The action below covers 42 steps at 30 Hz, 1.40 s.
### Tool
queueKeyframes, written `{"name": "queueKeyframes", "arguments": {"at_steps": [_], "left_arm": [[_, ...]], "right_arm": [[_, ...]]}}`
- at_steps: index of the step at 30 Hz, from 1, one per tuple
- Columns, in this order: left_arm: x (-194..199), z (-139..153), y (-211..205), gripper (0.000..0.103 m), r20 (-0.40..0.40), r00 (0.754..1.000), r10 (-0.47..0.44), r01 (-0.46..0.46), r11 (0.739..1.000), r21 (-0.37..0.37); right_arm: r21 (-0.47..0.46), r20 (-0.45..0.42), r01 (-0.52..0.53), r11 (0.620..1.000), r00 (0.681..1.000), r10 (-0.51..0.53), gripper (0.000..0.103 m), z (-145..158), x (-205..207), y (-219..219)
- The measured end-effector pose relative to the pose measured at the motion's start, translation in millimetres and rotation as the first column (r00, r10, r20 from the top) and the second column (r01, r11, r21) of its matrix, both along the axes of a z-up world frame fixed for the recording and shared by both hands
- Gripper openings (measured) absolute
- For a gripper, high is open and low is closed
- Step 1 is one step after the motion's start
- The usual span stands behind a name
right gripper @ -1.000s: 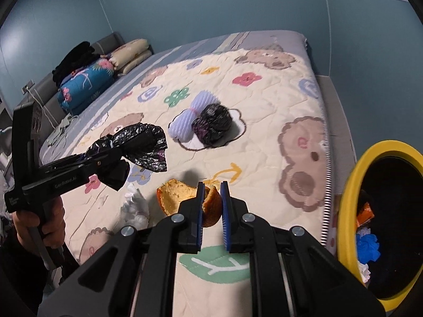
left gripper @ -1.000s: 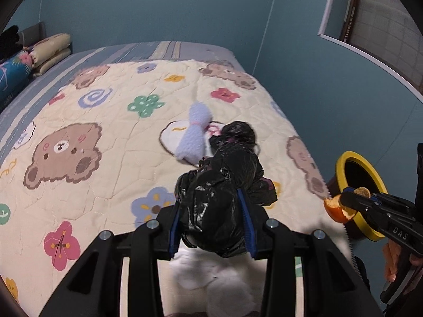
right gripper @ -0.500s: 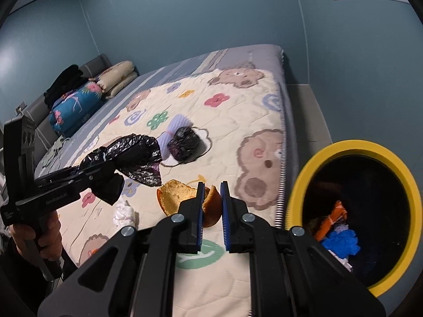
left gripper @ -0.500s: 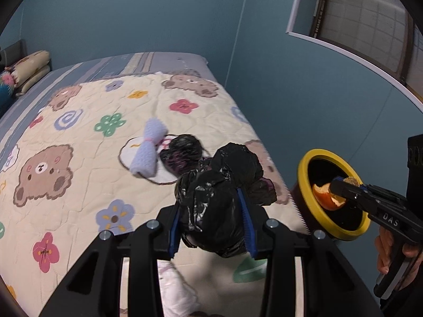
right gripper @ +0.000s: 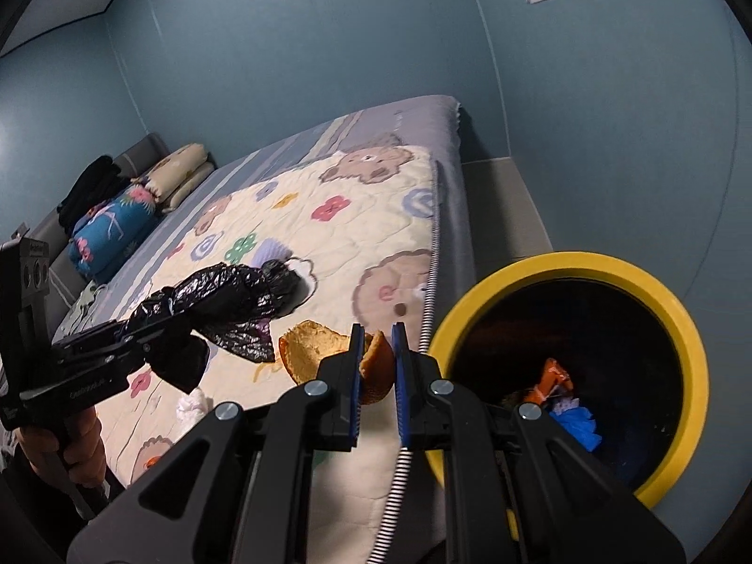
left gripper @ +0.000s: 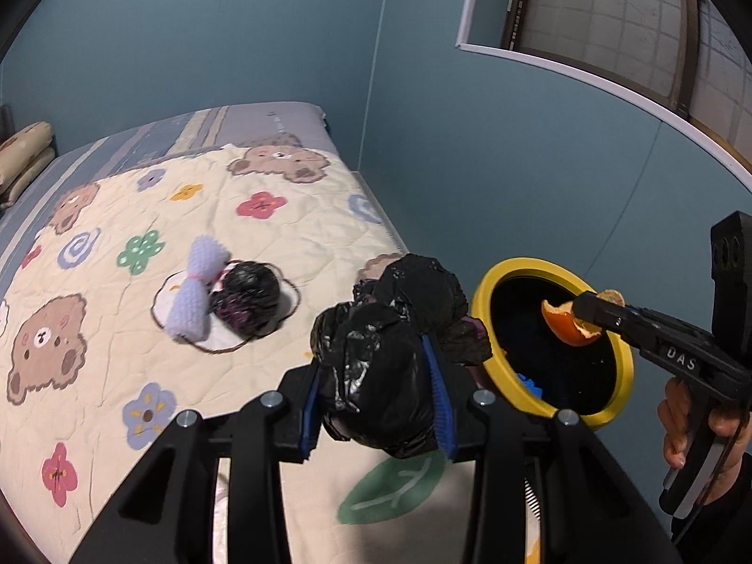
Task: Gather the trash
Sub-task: 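Carry the black plastic bag and orange peel over the yellow-rimmed bin, then open both tools to drop the bag and peel into the bin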
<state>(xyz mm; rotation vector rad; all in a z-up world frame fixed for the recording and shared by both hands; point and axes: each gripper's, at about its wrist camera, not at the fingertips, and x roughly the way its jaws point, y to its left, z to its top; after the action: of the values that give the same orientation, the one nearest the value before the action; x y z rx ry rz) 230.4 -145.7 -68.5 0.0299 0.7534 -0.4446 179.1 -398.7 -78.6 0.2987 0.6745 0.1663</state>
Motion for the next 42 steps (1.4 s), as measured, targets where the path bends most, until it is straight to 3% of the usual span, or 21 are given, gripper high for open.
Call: {"name": "queueKeyframes", "arguments": {"at_steps": [21,42], "left_arm": [[7,-1,-93,0.036,-0.005,0.986,-0.165,0.165,0.986,-0.011],[27,-32,-161,0.036,-0.071,0.974,-0.214,0.213,0.977,-0.019]], "right_arm": [[0.015,-0.006,0.161,0.987,0.987,-0.160,0.011,-8,-3,-85],[0.028,-0.047,0.273,0.962,0.961,-0.272,0.011,-33,1,-137]]}}
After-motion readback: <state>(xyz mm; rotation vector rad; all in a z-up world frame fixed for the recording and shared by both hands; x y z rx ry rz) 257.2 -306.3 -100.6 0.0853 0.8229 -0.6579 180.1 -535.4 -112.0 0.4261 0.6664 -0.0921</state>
